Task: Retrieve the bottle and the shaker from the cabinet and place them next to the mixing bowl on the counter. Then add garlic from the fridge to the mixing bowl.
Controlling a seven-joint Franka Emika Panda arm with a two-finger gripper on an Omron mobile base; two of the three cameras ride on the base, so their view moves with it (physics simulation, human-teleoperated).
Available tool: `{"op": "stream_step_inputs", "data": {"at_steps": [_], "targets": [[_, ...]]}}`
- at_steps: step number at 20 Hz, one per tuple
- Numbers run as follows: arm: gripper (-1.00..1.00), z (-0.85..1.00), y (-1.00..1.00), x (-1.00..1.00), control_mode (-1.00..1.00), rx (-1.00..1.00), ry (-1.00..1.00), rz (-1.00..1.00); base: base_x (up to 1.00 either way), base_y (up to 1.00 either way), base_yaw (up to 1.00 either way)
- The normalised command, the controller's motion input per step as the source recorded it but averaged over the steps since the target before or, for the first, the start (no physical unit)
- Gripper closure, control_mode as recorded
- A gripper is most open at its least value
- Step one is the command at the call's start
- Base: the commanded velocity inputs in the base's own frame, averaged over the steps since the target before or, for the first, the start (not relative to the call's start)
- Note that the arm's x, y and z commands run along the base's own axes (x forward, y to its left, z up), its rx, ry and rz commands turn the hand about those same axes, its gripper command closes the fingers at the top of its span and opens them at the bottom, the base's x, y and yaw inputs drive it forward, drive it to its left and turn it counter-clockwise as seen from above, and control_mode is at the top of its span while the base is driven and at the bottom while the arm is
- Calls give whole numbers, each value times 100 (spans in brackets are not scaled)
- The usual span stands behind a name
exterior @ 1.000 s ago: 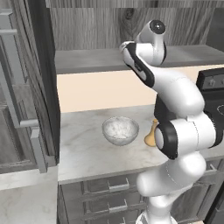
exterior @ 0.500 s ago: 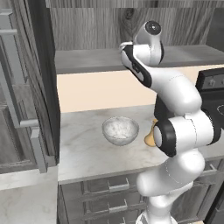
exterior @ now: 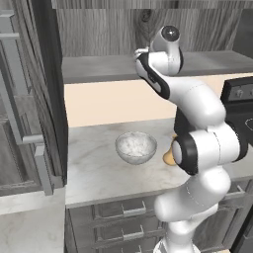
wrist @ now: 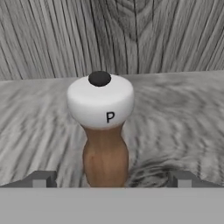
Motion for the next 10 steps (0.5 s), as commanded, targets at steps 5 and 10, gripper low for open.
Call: {"op": "stream_step_inputs", "data": {"at_steps": [5, 10], "targets": [[-100, 0, 0, 17, -100, 0, 0, 0, 0, 0, 0], [-100, 0, 0, 14, -100, 0, 0, 0, 0, 0, 0]]}}
